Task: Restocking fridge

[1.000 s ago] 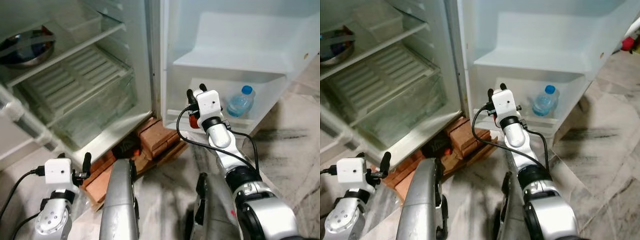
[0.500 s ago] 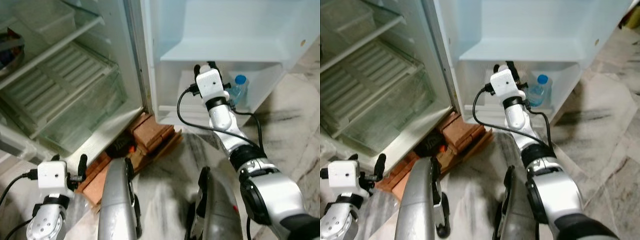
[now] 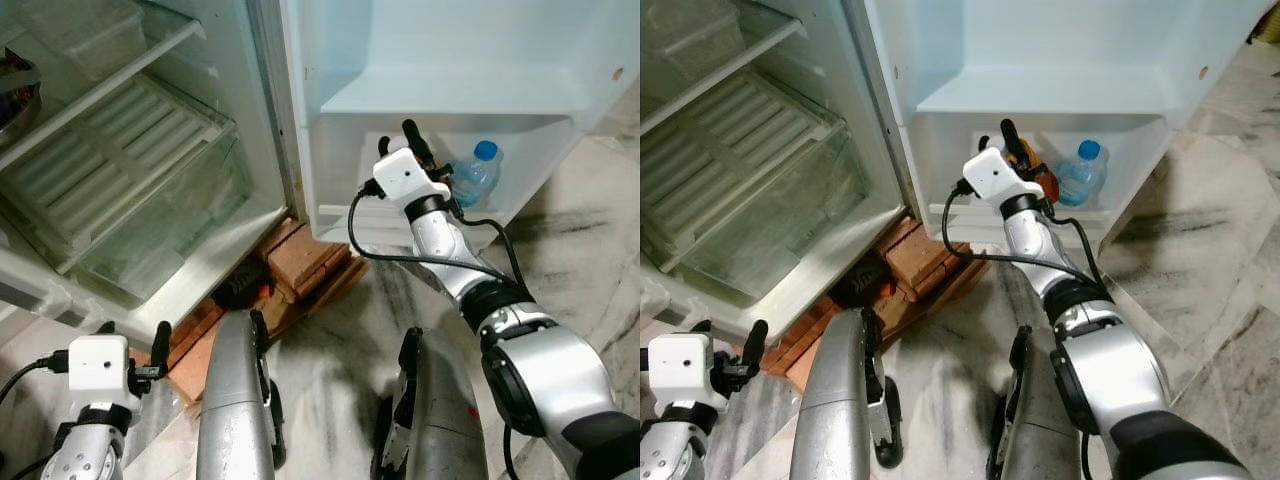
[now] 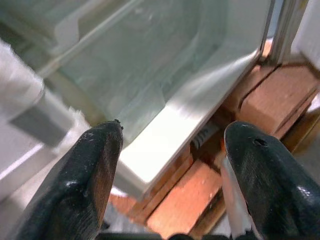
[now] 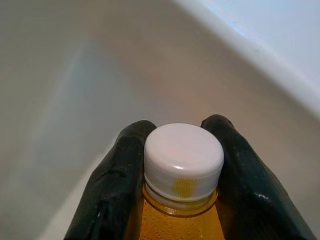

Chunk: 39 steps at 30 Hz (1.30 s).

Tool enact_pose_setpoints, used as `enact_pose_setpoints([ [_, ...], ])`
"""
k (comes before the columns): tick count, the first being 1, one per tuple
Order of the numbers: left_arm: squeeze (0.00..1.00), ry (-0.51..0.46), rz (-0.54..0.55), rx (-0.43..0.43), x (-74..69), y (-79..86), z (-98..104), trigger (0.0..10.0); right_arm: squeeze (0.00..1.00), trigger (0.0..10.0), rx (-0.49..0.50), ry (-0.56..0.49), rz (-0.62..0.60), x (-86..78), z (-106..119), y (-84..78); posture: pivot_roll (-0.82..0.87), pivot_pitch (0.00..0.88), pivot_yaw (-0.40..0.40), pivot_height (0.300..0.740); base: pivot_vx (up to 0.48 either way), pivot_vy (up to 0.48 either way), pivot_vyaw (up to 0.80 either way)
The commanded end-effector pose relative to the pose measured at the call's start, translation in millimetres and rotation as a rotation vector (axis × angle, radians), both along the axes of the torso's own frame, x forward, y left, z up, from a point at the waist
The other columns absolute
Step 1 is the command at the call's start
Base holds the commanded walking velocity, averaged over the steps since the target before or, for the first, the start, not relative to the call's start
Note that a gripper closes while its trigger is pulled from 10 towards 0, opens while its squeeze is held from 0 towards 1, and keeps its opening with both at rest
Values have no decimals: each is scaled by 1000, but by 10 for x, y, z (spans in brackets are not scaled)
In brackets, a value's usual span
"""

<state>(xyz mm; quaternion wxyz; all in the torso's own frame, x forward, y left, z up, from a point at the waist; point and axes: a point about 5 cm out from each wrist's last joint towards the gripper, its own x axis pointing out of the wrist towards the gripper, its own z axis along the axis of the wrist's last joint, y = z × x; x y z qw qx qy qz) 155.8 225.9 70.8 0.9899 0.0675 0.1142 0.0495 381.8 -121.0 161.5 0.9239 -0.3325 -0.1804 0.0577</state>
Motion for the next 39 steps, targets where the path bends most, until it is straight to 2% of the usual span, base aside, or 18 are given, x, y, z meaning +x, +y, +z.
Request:
enact_pose_setpoints([
  [1, 0, 15, 3, 1, -52, 40, 23, 10000, 0, 10000, 9, -25, 32, 17, 77, 98, 392, 281, 60, 539, 0, 0, 0],
  [4, 0, 19, 3, 1, -87, 41, 36, 10000, 0, 10000, 42, 2, 24, 17, 46, 105, 397, 288, 59, 539, 0, 0, 0],
  [5, 0, 21, 5, 0, -91, 41, 41, 10000, 0, 10000, 73, 25, 8, 21, 22, 95, 398, 292, 59, 539, 0, 0, 0],
  [6, 0, 24, 9, -3, -90, 41, 53, 10000, 0, 10000, 167, 87, -36, 33, -33, 60, 399, 296, 61, 539, 0, 0, 0],
  [9, 0, 26, 11, -5, -89, 41, 60, 10000, 0, 10000, 221, 125, -62, 36, -75, 39, 396, 297, 62, 539, 0, 0, 0],
  [11, 0, 32, 5, -8, -86, 39, 61, 10000, 0, 10000, 320, 205, -121, 29, -185, -18, 382, 301, 67, 539, 0, 0, 0],
  [12, 0, 32, 5, -8, -86, 39, 61, 10000, 0, 10000, 320, 205, -121, 29, -185, -18, 382, 301, 67, 539, 0, 0, 0],
  [13, 0, 36, -1, -9, -80, 37, 57, 10000, 0, 10000, 362, 234, -154, 22, -234, -64, 381, 307, 68, 539, 0, 0, 0],
  [18, 0, 37, -3, -12, -56, 34, 63, 10000, 0, 10000, 394, 274, -208, -1, -323, -204, 376, 306, 67, 539, 0, 0, 0],
  [23, 0, 34, 0, -15, -14, 37, 55, 10000, 0, 10000, 430, 326, -313, -24, -417, -423, 370, 298, 63, 539, 0, 0, 0],
  [27, 0, 34, -1, -15, 15, 40, 48, 10000, 0, 10000, 483, 341, -339, -19, -418, -480, 369, 291, 65, 539, 0, 0, 0],
  [28, 0, 34, -2, -15, 30, 44, 46, 10000, 1000, 10000, 532, 350, -354, -18, -420, -512, 368, 289, 66, 539, 0, 0, 0],
  [37, 0, 22, -10, -20, 139, 35, 37, 10000, 1000, 10000, 590, 358, -364, 11, -381, -502, 353, 265, 63, 539, 0, 0, 0],
  [39, 0, 15, -14, -23, 182, 23, 30, 10000, 1000, 10000, 647, 363, -353, 38, -336, -480, 346, 254, 56, 539, 0, 0, 0],
])
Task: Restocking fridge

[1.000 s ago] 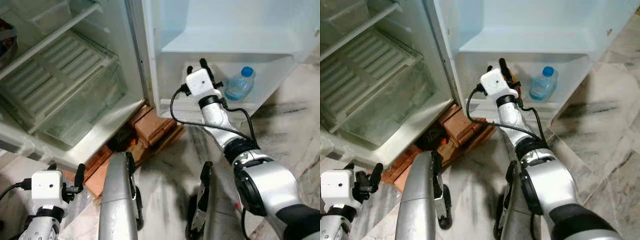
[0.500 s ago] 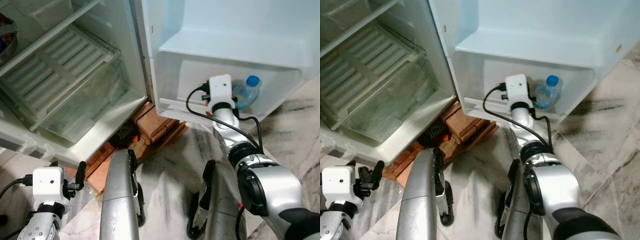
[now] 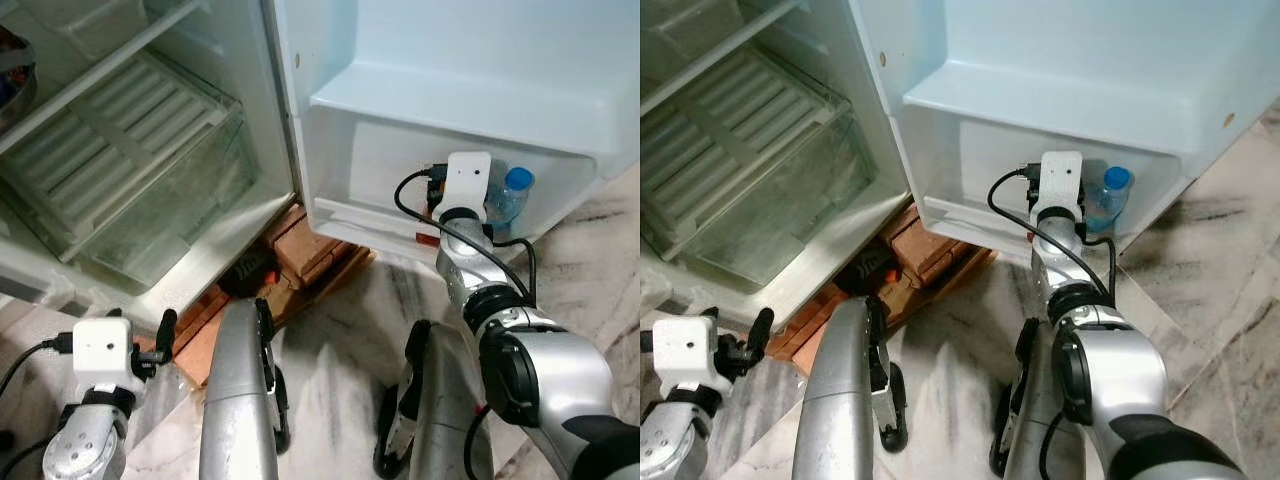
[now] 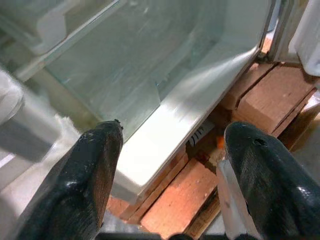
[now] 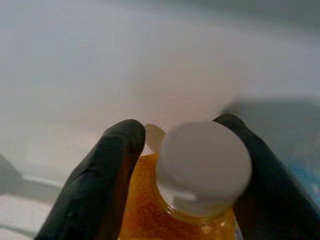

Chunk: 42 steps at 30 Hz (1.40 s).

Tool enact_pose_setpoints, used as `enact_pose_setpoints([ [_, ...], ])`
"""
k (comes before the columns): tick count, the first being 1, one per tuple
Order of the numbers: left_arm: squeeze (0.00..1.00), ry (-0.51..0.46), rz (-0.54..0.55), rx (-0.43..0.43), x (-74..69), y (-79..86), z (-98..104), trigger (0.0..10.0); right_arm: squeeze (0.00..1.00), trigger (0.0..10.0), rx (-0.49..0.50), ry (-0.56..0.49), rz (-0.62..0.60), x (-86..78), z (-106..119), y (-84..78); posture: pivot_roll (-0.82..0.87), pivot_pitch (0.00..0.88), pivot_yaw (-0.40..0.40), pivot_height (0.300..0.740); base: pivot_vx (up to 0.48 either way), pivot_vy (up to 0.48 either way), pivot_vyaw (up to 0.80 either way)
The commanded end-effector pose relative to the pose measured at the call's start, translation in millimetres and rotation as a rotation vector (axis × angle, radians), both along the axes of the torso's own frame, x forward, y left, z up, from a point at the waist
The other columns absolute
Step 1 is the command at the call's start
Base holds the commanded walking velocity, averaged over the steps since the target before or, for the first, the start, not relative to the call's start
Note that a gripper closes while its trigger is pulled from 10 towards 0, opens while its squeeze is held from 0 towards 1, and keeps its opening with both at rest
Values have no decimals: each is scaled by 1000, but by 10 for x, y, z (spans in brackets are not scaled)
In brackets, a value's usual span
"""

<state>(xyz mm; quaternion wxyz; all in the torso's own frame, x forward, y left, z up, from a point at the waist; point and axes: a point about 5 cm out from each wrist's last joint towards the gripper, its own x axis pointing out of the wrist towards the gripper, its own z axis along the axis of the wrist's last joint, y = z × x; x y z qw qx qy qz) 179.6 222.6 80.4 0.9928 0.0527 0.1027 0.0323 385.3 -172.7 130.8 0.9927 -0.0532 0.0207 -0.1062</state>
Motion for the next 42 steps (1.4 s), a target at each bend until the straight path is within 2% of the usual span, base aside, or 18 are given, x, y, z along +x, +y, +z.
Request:
enact_pose_setpoints([
  [1, 0, 36, 19, 8, -40, 52, -69, 10000, 1000, 10000, 84, 32, -6, 13, -21, 40, 343, 250, 54, 539, 0, 0, 0],
  [2, 0, 35, 20, 5, -11, 45, -77, 10000, 1000, 10000, 132, 40, -15, 22, -16, 41, 339, 246, 52, 539, 0, 0, 0],
  [7, 0, 29, 25, -15, 56, 36, -102, 10000, 1000, 10000, 104, -28, 35, 95, 177, 100, 313, 219, 38, 539, 0, 0, 0],
  [9, 0, 22, 21, -22, 103, 15, -124, 10000, 1000, 10000, 71, -97, 61, 128, 318, 115, 295, 199, 27, 539, 0, 0, 0],
  [12, 0, 18, 17, -43, 173, -12, -157, 10000, 1000, 10000, 97, -136, 89, 150, 408, 152, 279, 175, 12, 539, 0, 0, 0],
  [18, 0, 14, 14, -63, 267, -58, -217, 10000, 1000, 10000, 105, -194, 110, 157, 516, 185, 245, 134, -10, 539, 0, 0, 0],
  [23, 0, 40, 63, -101, 254, -18, -325, 10000, 1000, 10000, 123, -204, 187, 108, 455, 273, 217, 105, -10, 539, 0, 0, 0],
  [26, 0, 40, 40, -60, 283, -43, -359, 10000, 1000, 10000, 115, -182, 287, 1, 293, 401, 190, 87, -18, 539, 0, 0, 0],
  [27, 0, 34, 33, -57, 320, -63, -369, 10000, 1000, 10000, 105, -154, 381, -164, 116, 489, 171, 72, -18, 539, 0, 0, 0],
  [30, 0, 30, 38, -66, 345, -63, -378, 10000, 1000, 10000, 109, -125, 442, -326, -22, 526, 156, 64, -17, 539, 0, 0, 0],
  [31, 0, 23, 36, -68, 360, -74, -375, 10000, 1000, 10000, 92, -121, 490, -477, -94, 531, 149, 58, -19, 539, 0, 0, 0],
  [32, 0, 23, 36, -68, 360, -74, -375, 10000, 1000, 10000, 92, -121, 490, -477, -94, 531, 149, 58, -19, 539, 0, 0, 0],
  [33, 0, 14, 33, -67, 373, -81, -368, 10000, 592, 10000, 72, -114, 509, -603, -158, 514, 144, 52, -21, 539, 0, 0, 0],
  [34, 0, 9, 32, -66, 381, -83, -360, 10000, 0, 10000, 70, -116, 504, -651, -179, 497, 139, 45, -23, 539, 0, 0, 0],
  [37, 0, -17, 44, -68, 416, -76, -326, 10000, 0, 10000, 32, -185, 446, -791, -165, 400, 128, 46, -15, 539, 0, 0, 0],
  [39, 0, -21, 49, -70, 421, -71, -322, 10000, 0, 10000, 28, -200, 426, -817, -163, 371, 127, 44, -14, 539, 0, 0, 0],
  [41, 0, -28, 63, -73, 416, -57, -332, 10000, 0, 10000, 13, -198, 342, -919, -180, 263, 115, 36, -4, 543, 0, 0, -416],
  [42, 0, -13, 60, -79, 392, -69, -380, 10000, 0, 10000, 53, -163, 265, -956, -259, 177, 110, 30, 5, 552, 0, 0, 0],
])
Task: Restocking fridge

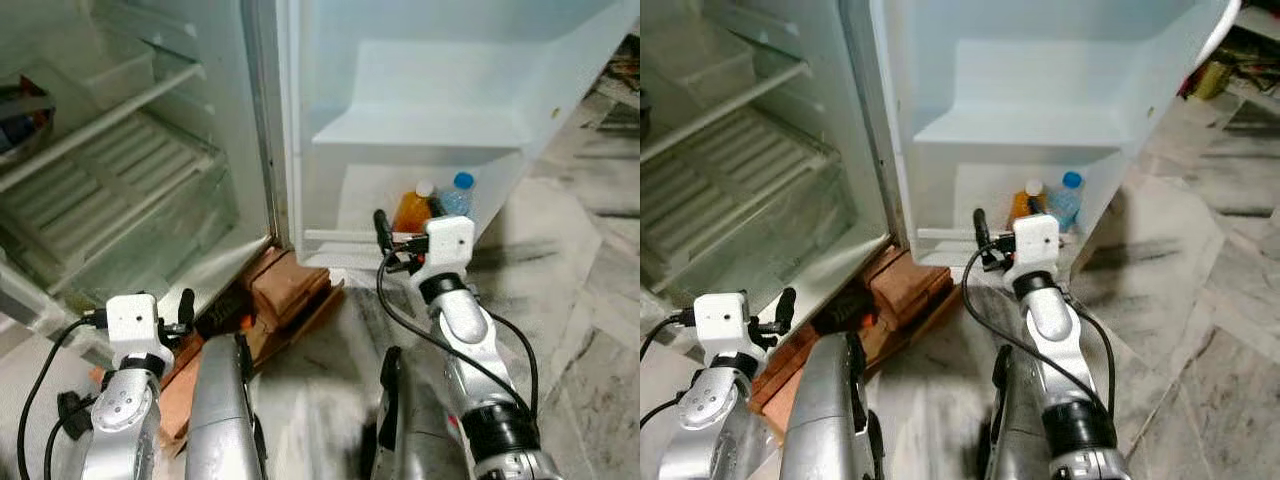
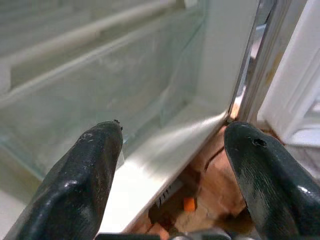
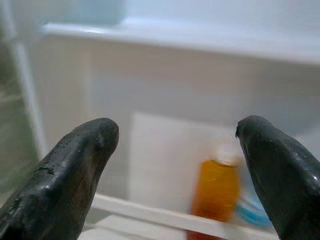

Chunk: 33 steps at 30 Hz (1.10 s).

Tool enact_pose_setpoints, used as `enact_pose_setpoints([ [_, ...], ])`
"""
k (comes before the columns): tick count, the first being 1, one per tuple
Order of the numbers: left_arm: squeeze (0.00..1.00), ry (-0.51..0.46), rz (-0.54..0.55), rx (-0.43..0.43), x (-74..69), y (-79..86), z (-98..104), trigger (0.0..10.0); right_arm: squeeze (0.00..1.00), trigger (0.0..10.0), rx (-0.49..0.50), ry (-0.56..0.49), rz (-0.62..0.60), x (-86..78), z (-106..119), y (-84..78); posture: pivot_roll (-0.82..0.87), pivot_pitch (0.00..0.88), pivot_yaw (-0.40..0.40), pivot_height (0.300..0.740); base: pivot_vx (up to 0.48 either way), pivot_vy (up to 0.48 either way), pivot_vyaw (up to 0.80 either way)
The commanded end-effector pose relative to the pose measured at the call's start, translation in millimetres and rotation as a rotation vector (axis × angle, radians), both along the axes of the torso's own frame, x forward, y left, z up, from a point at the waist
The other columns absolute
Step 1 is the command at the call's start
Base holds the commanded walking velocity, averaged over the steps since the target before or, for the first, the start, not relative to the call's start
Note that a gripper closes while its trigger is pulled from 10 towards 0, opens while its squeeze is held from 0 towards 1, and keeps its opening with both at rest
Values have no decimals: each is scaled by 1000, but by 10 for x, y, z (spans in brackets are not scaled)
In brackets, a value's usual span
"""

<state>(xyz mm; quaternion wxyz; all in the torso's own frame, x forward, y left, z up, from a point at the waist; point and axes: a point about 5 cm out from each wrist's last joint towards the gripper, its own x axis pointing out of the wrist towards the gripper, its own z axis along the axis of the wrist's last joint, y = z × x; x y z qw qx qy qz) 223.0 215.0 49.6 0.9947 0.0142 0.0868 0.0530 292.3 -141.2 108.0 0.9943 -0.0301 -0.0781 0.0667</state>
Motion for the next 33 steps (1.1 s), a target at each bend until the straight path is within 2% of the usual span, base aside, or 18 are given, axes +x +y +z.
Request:
enact_pose_setpoints([
  [1, 0, 24, 12, -9, -42, 7, -72, 10000, 0, 10000, 25, 27, -88, -26, -31, -137, 110, 30, 5, 552, 0, 0, 0],
  [3, 0, 33, 7, -12, -56, -8, -101, 10000, 0, 10000, 59, 60, -122, -50, -80, -185, 106, 28, 6, 561, 0, 0, 0],
  [8, 0, 18, -12, -4, -28, -43, -86, 10000, 0, 10000, 5, 54, -77, -90, -47, -209, 95, 18, -2, 588, 0, 0, 0],
  [11, 0, 14, 5, -32, -2, -30, -72, 10000, 0, 10000, 5, 44, -79, -39, 19, -246, 92, 18, -11, 617, 0, 0, 0],
  [15, 0, -6, -18, -9, 11, -71, -47, 10000, 0, 10000, 5, 45, -79, -20, 36, -262, 98, 21, -15, 645, 0, 0, 0],
  [24, 0, -11, -26, 6, 15, -103, -52, 10000, 0, 10000, -6, 52, -21, -37, 18, -137, 95, 28, -20, 697, 0, 0, 0],
  [29, 0, -7, -32, 9, 29, -116, -57, 10000, 0, 10000, -19, 51, -17, -15, 12, -134, 94, 33, -14, 734, 0, 0, 0],
  [33, 0, -8, -42, 22, 45, -122, -52, 10000, 0, 10000, -21, 53, -19, -1, 8, -137, 95, 34, -14, 740, 0, 0, 0],
])
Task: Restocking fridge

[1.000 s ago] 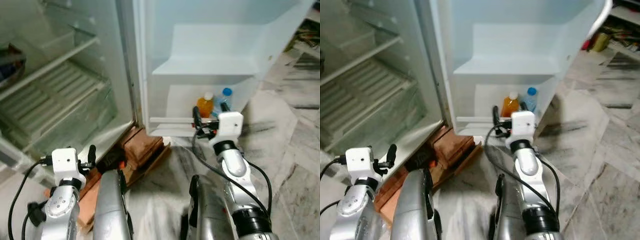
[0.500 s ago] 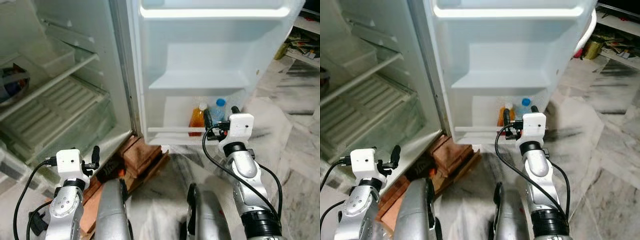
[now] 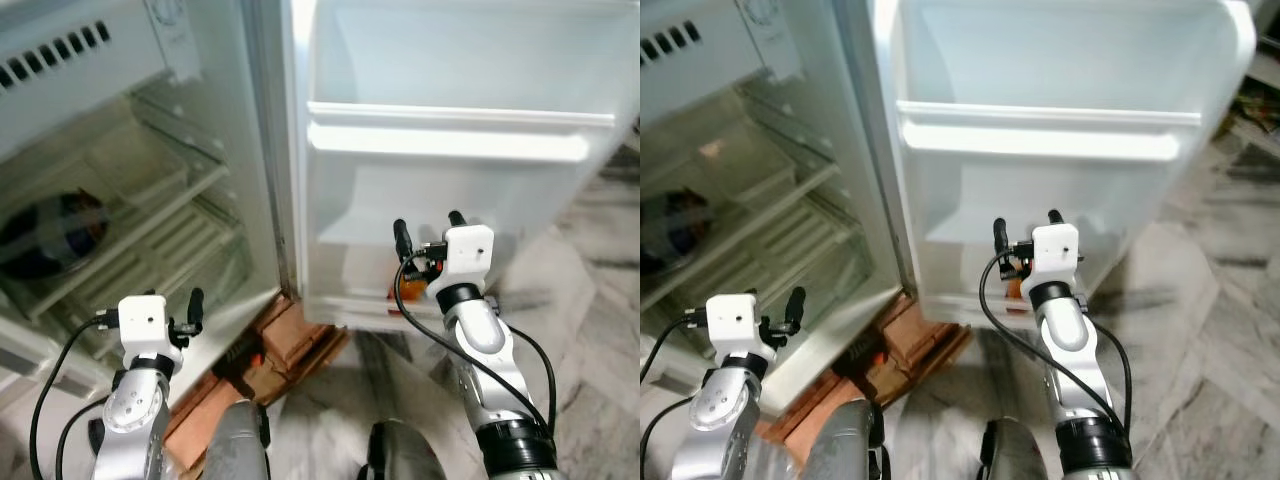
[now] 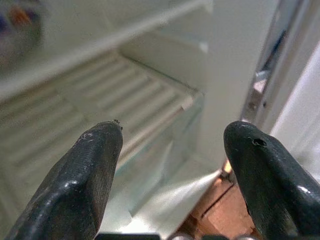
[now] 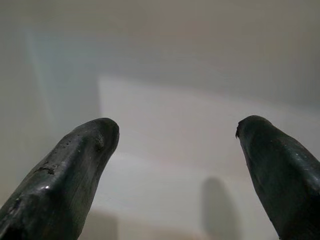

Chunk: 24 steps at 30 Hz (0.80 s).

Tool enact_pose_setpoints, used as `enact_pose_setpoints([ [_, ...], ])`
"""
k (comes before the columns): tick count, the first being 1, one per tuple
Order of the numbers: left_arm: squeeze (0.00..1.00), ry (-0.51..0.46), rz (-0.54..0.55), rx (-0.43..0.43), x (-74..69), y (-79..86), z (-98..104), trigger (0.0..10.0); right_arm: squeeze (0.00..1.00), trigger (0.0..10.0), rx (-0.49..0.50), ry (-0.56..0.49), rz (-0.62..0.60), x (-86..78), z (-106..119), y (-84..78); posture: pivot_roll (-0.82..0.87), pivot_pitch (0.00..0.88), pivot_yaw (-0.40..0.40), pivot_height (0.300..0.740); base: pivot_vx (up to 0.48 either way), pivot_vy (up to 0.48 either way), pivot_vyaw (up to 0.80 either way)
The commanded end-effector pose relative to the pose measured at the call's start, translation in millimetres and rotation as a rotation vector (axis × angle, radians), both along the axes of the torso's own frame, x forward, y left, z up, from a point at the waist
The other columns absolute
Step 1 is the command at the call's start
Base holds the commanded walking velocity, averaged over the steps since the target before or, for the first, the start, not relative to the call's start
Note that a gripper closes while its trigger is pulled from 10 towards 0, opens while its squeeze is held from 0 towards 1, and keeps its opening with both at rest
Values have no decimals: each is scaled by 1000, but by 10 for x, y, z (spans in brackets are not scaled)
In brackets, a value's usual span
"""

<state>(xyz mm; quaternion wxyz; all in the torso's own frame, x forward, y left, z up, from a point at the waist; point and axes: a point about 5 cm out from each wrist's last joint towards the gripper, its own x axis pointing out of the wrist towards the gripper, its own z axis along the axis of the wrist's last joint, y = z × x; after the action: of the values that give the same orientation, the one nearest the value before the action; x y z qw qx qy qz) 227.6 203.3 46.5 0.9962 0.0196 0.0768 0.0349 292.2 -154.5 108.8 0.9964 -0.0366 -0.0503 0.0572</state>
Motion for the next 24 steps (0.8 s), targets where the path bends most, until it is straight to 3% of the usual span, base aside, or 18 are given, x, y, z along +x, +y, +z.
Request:
enact_pose_setpoints([
  [1, 0, 8, -3, 15, 8, -3, -11, 10000, 0, 10000, -8, -1, 3, 6, 0, -4, 94, 34, -13, 740, 0, 0, 0],
  [8, 0, 15, 2, 28, 7, 7, -17, 10000, 0, 10000, -16, 22, 12, -29, -65, -9, 97, 37, -13, 740, 0, 0, 0],
  [18, 0, 23, 18, 54, 29, 5, -28, 10000, 0, 10000, 20, 102, 59, -30, -204, 30, 98, 38, -15, 740, 0, -424, 0],
  [24, 0, 33, 35, 52, 25, 14, -39, 10000, 0, 10000, 27, 122, 106, -31, -236, 80, 101, 39, -17, 740, -313, -360, 0],
])
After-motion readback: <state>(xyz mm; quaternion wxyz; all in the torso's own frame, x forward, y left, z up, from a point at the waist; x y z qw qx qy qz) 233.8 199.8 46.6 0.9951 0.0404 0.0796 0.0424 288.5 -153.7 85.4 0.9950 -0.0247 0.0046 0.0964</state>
